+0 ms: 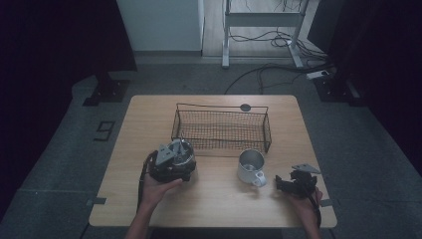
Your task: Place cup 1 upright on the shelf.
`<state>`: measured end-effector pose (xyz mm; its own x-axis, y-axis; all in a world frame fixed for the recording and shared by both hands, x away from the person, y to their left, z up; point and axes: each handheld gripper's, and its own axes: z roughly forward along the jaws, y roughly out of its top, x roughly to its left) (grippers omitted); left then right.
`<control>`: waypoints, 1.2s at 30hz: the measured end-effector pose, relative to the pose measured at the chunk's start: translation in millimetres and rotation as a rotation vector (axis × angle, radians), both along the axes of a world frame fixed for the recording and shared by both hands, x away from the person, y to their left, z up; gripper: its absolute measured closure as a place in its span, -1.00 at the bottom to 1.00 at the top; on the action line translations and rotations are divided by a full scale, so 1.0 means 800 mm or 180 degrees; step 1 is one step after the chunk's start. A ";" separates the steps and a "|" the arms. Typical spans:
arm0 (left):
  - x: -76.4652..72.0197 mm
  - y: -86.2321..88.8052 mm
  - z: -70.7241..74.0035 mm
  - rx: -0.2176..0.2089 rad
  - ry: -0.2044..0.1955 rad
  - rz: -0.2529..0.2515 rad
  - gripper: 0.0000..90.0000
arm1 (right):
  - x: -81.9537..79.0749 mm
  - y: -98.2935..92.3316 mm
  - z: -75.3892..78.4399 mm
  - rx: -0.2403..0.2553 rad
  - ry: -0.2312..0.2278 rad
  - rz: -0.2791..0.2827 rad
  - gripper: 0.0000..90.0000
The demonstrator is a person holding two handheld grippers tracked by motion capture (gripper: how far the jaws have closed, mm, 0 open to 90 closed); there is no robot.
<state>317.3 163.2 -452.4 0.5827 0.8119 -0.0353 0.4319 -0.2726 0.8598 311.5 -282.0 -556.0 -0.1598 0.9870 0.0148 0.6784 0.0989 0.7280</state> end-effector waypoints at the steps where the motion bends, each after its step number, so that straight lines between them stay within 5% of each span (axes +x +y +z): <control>1: 0.000 0.000 0.000 0.0000 0.0000 0.0000 -0.92 | 0.000 0.000 0.000 0.0000 0.0000 0.0000 -0.86; 19: 0.014 0.003 0.047 -0.0019 -0.0120 0.0063 -0.92 | 0.000 -0.001 0.000 0.0005 -0.0012 -0.0023 -0.82; 36: 0.024 -0.001 0.066 -0.0145 -0.0087 0.0020 -0.91 | -0.001 -0.001 0.000 0.0007 -0.0015 -0.0032 -0.81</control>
<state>336.9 162.2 -399.8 0.5789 0.8135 -0.0564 0.4096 -0.2303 0.8827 311.1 -282.6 -555.8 -0.1499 0.9886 0.0163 0.6760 0.0905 0.7313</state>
